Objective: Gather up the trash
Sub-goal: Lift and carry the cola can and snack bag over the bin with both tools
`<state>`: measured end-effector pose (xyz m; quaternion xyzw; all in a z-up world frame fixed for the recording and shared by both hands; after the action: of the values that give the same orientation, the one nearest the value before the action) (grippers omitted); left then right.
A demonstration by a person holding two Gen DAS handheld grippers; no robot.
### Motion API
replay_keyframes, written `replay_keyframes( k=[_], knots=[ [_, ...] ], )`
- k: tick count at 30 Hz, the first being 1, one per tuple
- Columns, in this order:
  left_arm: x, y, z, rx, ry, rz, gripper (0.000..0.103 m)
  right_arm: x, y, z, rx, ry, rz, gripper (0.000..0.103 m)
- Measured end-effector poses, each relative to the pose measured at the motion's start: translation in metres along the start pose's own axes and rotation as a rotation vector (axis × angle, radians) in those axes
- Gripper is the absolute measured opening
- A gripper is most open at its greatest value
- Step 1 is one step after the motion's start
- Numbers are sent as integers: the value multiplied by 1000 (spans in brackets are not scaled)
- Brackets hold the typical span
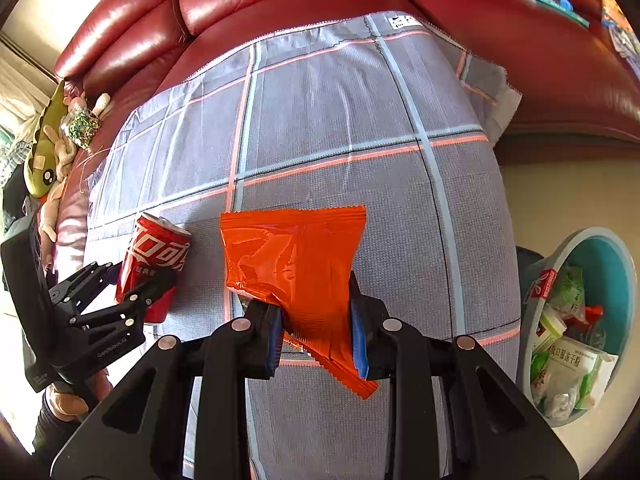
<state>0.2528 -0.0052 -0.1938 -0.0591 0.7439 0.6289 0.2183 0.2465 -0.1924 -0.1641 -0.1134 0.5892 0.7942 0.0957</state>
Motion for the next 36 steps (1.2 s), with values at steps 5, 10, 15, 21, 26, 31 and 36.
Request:
replay_keyframes(
  k=[5, 10, 15, 21, 26, 31, 36],
  knots=[
    [1, -6, -4, 6, -7, 17, 54, 1, 1, -2, -2, -2, 0, 26],
    [3, 0, -15, -12, -48, -10, 49, 2, 6, -7, 0, -5, -9, 26],
    [-1, 17, -31, -4, -52, -45, 49, 6, 12, -12, -6, -18, -19, 26],
    [-12, 45, -70, 33, -100, -96, 49, 10, 32, -23, -22, -42, -57, 26],
    [-22, 63, -128, 92, -173, -127, 49, 14, 67, -51, -25, -84, -122, 26],
    [-25, 65, -201, 161, -258, -130, 49, 26, 110, -105, 6, -158, -196, 26],
    [-22, 53, -286, 223, -363, -107, 49, 47, 148, -171, 57, -247, -249, 26]
  ],
)
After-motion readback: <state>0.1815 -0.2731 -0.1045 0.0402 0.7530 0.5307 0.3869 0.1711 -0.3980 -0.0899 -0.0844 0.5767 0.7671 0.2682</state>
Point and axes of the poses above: each gripper's, at about its wrist camera, not at the fingertips, and y roughly against the way its jaws point, z to its left, x to its underside, the point moved 8 cm from there along -y, roughly the way its jaws point, and after that the axes turned 1 degree about x, right-handed, at the moved point
